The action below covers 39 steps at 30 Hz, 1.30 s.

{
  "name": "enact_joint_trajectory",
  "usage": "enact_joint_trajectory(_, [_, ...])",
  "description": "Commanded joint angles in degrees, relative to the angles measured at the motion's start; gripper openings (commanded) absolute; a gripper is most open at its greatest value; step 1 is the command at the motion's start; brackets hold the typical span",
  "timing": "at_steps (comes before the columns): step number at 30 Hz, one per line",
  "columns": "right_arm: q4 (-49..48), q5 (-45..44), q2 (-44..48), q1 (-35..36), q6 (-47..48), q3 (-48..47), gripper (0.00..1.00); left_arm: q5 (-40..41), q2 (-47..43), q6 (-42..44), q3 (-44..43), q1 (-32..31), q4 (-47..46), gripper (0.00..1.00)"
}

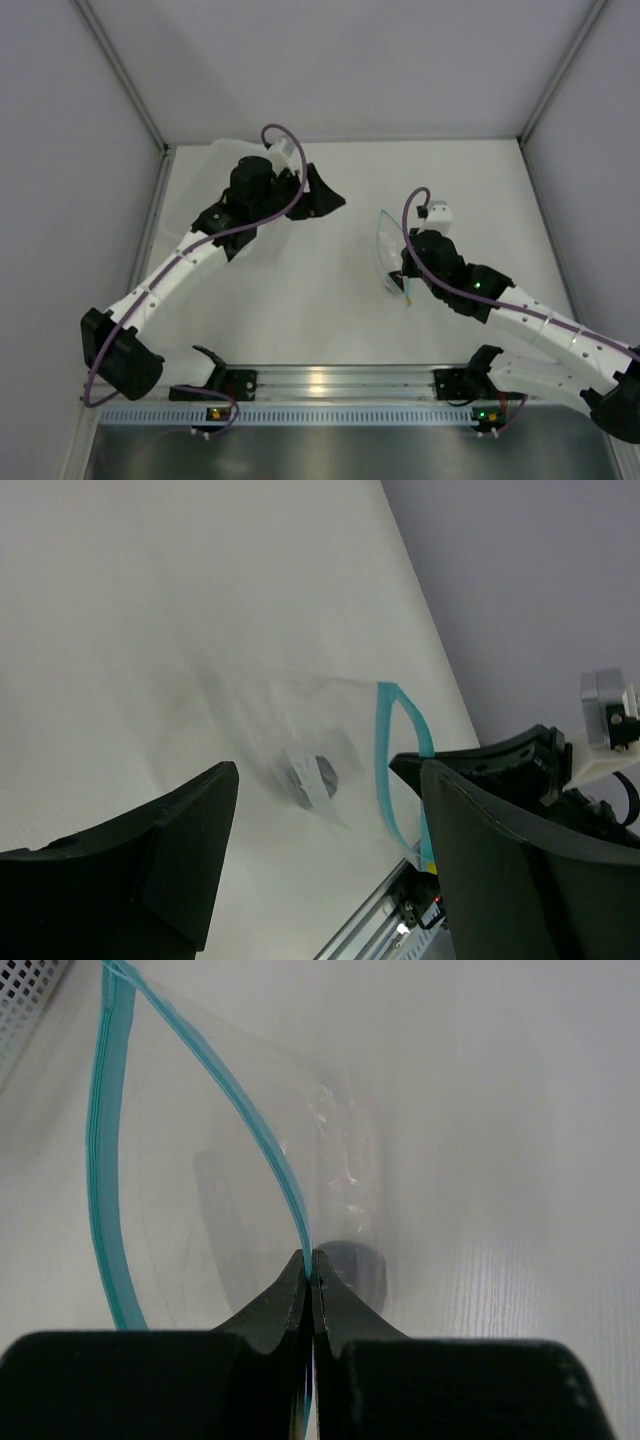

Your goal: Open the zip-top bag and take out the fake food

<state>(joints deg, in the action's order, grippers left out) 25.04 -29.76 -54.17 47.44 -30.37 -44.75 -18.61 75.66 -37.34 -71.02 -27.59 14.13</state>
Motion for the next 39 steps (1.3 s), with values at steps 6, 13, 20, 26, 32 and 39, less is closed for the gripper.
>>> enact_joint_trajectory(6, [-1.92, 1.02, -3.04, -0.33, -2.67, -3.59, 0.0, 9.55, -4.9, -6.84, 2.46, -15.55, -2.96, 0.65])
enact_joint_trajectory(13, [-6.22, 3.04, -2.78, -0.33, -4.7, -1.48, 0.0, 9.2, -6.4, -24.0, 16.43, -19.25, -21.76, 0.56])
enact_joint_trajectory(20, [-7.9, 4.36, -3.39, -0.24, -5.49, -0.34, 0.0, 7.37, 1.5, -29.01, 16.71, -20.74, -27.93, 0.54])
enact_joint_trajectory(26, [-8.6, 2.25, -3.75, 0.28, -6.8, 1.42, 0.0, 6.74, 8.45, -30.86, 14.42, -21.36, -28.98, 0.45])
enact_joint_trajectory(32, [-9.4, 1.02, -2.25, 0.37, -7.25, 2.92, 0.0, 14.56, 11.44, -27.97, 13.29, -22.94, -24.78, 0.34])
enact_joint_trajectory(39, [-6.41, -1.17, -3.04, 0.37, -5.49, 1.78, 0.0, 20.0, 19.08, -24.8, 8.45, -26.45, -19.24, 0.34])
